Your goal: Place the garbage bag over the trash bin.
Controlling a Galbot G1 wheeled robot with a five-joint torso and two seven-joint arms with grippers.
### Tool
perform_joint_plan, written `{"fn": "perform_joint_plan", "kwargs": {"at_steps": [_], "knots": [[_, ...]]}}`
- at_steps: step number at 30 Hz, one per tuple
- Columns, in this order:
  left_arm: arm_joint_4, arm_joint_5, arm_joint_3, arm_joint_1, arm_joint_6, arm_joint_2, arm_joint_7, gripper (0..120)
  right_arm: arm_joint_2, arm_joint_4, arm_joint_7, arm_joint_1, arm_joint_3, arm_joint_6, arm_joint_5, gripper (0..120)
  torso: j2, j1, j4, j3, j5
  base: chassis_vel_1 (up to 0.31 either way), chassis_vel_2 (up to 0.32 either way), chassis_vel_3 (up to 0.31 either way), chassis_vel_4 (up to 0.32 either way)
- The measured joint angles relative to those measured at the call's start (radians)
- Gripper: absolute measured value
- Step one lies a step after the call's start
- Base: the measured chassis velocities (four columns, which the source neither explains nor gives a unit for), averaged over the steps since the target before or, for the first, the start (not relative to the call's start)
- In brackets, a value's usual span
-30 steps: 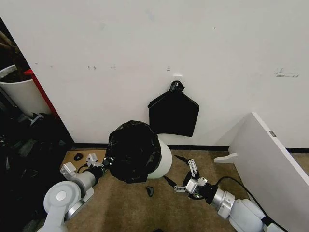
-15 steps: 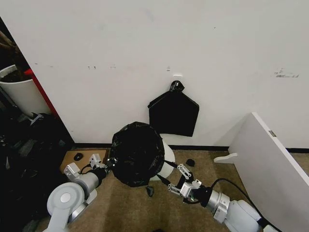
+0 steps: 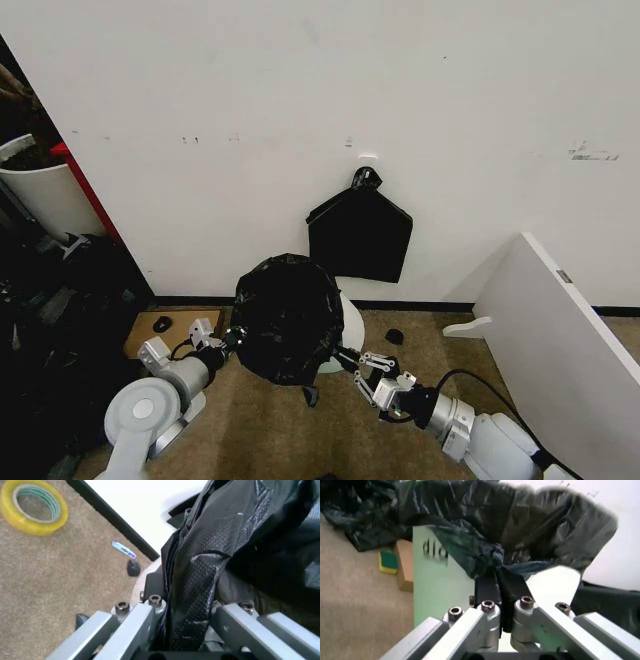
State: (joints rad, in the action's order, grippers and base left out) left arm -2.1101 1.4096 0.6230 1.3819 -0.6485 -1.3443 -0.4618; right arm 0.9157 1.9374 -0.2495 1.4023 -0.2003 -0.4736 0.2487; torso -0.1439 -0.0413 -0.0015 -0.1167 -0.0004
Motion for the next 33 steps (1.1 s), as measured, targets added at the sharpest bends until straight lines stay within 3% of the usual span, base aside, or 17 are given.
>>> {"fn": "perform_joint_plan", "kwargs": {"at_steps": [15, 18, 21, 27, 33], "knots": [[-0.043, 0.018, -0.001, 0.009, -0.041, 0.002, -0.002, 0, 0.009, -0.046, 0.079, -0.002, -0.014, -0.047, 0.07, 0, 0.0, 0.0, 0.0, 0.0, 0.0, 0.0, 0.0, 0.0, 0.0], [-0.042, 0.017, -0.002, 0.007, -0.038, 0.002, -0.002, 0, 0.002, -0.04, 0.074, 0.0, -0.014, -0.07, 0.051, 7, 0.0, 0.0, 0.0, 0.0, 0.0, 0.0, 0.0, 0.0, 0.0], [-0.035, 0.008, -0.008, -0.001, -0.03, 0.002, -0.002, 0, -0.015, -0.043, -0.017, -0.002, -0.031, -0.124, -0.017, 20, 0.0, 0.0, 0.0, 0.0, 0.0, 0.0, 0.0, 0.0, 0.0], [-0.024, -0.003, -0.012, -0.008, -0.022, 0.001, 0.001, 0, -0.032, -0.082, -0.354, -0.026, -0.098, -0.227, -0.243, 43, 0.0, 0.0, 0.0, 0.0, 0.0, 0.0, 0.0, 0.0, 0.0], [-0.015, -0.009, -0.014, -0.01, -0.017, 0.004, 0.008, 0, -0.039, -0.105, -0.493, -0.036, -0.155, -0.234, -0.39, 64, 0.0, 0.0, 0.0001, 0.0, 0.0001, 0.0, 0.0, 0.0, 0.0]]}}
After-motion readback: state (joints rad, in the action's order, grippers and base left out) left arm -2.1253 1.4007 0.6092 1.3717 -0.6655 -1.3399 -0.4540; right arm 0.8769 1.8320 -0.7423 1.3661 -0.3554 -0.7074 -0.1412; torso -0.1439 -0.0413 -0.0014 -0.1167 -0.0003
